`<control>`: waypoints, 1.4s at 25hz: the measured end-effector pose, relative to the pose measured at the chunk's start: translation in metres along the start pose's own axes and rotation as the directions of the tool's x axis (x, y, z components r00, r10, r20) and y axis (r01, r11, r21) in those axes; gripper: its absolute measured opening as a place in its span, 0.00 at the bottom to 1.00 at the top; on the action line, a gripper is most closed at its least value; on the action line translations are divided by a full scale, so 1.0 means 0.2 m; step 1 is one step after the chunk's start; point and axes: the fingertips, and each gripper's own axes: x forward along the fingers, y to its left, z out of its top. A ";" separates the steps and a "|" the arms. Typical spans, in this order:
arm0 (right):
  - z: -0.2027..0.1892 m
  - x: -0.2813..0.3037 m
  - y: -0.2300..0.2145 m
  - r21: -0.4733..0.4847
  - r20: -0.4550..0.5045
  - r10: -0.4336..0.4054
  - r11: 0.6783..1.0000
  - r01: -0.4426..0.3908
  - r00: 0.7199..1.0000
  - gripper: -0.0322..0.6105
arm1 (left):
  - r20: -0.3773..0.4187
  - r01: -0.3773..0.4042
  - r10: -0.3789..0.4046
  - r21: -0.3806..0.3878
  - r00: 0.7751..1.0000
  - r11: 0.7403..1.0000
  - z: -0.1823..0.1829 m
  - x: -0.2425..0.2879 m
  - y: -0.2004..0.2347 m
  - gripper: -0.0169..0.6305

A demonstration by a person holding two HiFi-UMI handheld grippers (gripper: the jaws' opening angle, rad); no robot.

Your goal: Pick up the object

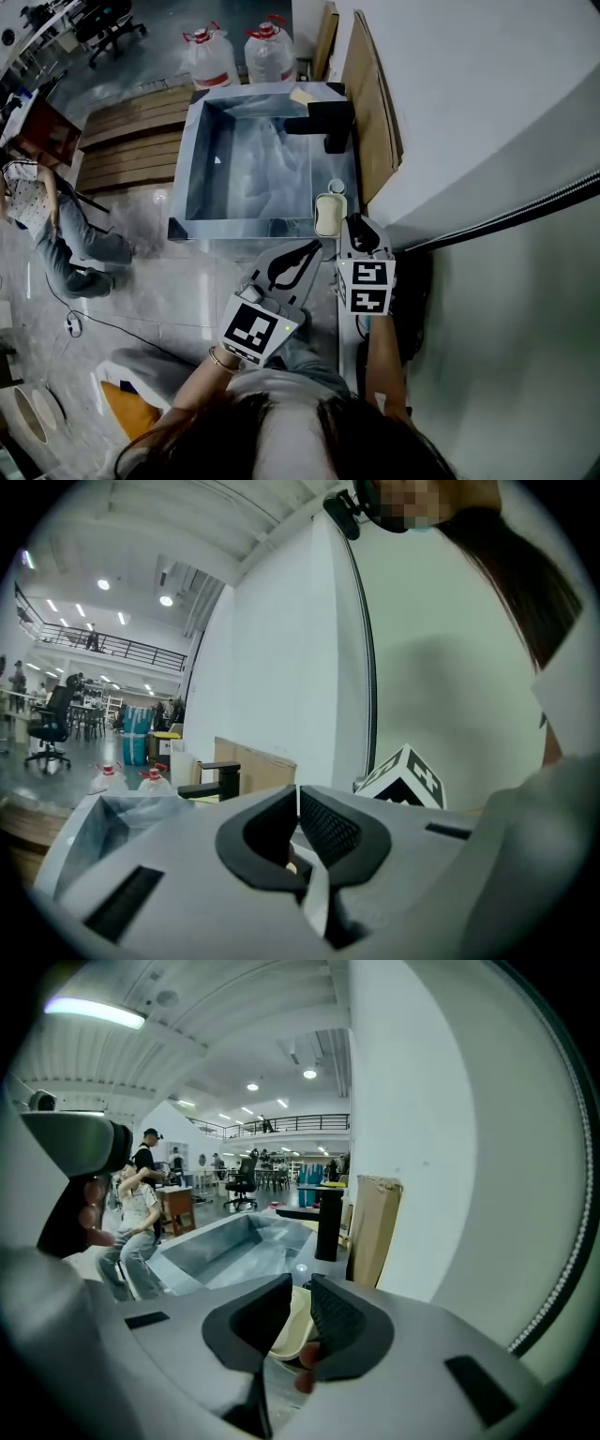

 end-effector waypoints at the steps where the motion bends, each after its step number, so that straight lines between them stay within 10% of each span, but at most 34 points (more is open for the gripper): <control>1: -0.01 0.02 -0.01 -0.001 -0.009 0.000 1.000 0.000 1.000 0.15 | -0.006 -0.003 0.003 -0.004 1.000 1.000 -0.01 0.01 0.01 0.04; 35: -0.42 0.48 -0.12 0.150 -0.324 0.032 0.989 0.017 0.945 0.16 | -0.094 -0.059 0.053 -0.059 0.994 0.997 -0.24 0.25 0.26 0.04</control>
